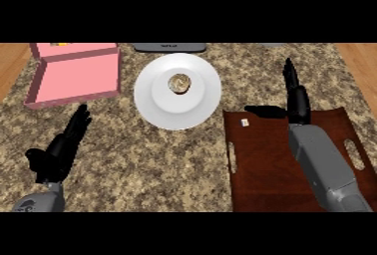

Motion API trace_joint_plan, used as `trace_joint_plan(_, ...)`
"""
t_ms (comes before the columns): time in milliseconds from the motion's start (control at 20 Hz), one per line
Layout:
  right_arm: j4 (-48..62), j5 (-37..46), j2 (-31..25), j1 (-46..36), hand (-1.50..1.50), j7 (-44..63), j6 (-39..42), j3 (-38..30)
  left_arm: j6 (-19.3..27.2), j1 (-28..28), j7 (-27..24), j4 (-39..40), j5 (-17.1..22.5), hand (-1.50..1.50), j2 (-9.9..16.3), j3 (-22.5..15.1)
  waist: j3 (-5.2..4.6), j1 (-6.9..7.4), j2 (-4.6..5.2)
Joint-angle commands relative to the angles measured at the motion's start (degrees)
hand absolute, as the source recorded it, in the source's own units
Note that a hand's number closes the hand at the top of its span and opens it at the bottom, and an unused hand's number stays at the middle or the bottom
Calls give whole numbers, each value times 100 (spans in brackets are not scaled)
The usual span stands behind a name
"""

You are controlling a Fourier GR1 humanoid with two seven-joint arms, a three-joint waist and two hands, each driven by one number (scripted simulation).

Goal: Pick the cupcake from the tray and place it in the plate

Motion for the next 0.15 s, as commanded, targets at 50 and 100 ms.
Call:
trace_joint_plan(50,367,87,-151,-5,-150,-408,158,-202,-122,188,74,-273,100,0,77,113,-1,-8,-10)
trace_joint_plan(100,948,46,-164,-243,-150,-873,165,-401,-13,10,123,-194,23,0,-70,-5,1,25,7)
